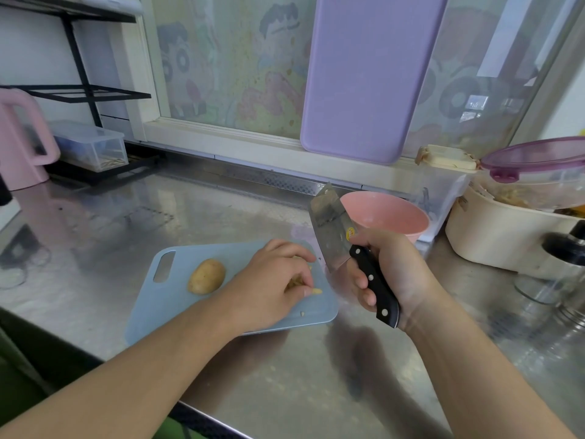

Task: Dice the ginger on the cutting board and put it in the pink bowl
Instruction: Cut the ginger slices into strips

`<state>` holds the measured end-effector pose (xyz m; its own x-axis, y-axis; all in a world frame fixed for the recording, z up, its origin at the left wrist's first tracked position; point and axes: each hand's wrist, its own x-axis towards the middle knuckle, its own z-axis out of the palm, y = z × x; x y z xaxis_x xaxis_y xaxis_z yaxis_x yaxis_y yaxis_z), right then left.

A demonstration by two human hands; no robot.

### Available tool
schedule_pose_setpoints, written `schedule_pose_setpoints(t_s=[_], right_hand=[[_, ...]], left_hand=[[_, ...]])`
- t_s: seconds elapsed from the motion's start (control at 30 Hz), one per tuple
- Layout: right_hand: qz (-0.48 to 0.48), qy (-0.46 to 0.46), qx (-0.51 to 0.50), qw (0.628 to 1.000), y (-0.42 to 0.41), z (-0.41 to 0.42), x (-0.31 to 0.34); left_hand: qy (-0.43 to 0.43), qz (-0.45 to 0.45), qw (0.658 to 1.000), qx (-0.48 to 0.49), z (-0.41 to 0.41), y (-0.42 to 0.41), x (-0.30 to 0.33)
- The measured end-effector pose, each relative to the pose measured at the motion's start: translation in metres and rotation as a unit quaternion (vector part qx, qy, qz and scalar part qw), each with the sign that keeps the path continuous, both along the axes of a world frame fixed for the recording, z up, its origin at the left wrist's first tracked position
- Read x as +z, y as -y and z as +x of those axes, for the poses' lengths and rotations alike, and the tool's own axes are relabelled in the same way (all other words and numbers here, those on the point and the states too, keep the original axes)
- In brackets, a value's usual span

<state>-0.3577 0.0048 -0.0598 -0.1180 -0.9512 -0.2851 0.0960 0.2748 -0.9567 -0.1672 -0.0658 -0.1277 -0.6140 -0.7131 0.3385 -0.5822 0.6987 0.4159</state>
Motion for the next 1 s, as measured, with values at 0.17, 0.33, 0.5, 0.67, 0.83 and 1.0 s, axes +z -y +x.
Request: schedule_pose_setpoints(t_s=[0.17,0.33,0.5,0.67,0.83,1.0], right_hand=[[-0.009,0.002,-0.009,1.0,0.0,-0.001,0.001],[-0.005,-0.002,-0.011,1.0,0.001,-0.001,-0.001],[-0.005,-0.024,-0.006,1.0,0.0,0.0,-0.001],[0.001,-0.088,0.005,0.996,-0.001,0.004,-0.004],[0.009,-0.088,0.011,0.996,0.0,0.006,-0.006],[0.013,-0.09,-0.006,0.996,0.0,0.006,-0.008]], left_hand=[[-0.127,0.03,0.981,0.144,-0.011,0.0,0.005],[-0.082,0.051,0.971,0.22,-0.019,-0.003,0.006],[-0.104,0.104,0.96,0.238,-0.013,-0.011,0.011],[-0.038,0.15,0.961,0.228,0.008,-0.014,0.011],[-0.03,0.161,0.965,0.203,0.019,-0.012,0.015],[-0.053,0.175,0.96,0.212,0.021,-0.011,0.018]])
